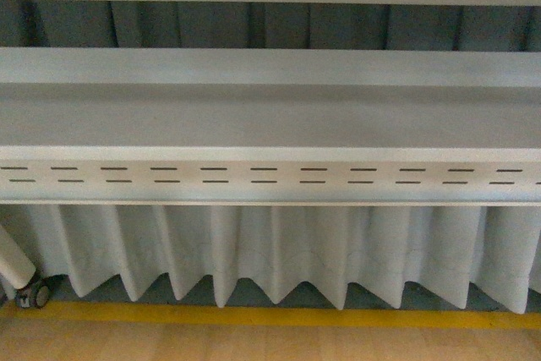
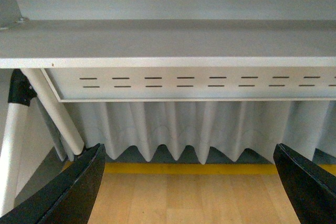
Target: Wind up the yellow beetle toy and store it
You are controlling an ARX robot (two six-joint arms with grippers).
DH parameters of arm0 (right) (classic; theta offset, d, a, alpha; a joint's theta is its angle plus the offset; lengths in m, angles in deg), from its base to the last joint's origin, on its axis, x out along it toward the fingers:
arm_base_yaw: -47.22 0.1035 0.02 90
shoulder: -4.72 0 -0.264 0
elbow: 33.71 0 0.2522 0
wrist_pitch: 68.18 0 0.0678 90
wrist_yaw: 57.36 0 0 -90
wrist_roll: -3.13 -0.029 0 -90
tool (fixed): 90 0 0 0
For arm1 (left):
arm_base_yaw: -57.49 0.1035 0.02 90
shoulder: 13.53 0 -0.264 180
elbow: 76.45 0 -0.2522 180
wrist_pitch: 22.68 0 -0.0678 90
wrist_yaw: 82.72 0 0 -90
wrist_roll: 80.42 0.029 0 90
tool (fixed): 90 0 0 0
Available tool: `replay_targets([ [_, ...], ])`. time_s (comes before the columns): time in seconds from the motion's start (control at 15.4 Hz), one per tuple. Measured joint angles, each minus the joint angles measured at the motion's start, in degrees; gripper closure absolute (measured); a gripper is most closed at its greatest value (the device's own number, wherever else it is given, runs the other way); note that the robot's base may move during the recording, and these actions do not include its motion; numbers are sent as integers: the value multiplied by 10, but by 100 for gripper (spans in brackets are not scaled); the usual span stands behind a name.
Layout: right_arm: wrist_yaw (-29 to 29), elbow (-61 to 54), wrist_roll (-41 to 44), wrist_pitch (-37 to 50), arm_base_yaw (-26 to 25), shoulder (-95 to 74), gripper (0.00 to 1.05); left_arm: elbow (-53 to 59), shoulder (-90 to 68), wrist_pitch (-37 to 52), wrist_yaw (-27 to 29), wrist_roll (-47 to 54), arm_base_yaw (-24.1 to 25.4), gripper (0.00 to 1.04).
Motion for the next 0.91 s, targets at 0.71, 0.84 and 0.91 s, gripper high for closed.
replay_targets([
  [0.71, 0, 0, 0, 0, 0, 0, 7, 0, 0, 2, 1, 0, 0, 7],
  [0.84, 0, 0, 0, 0, 0, 0, 7, 0, 0, 2, 1, 0, 0, 7],
  [0.91, 0, 0, 0, 0, 0, 0, 7, 0, 0, 2, 1, 0, 0, 7],
])
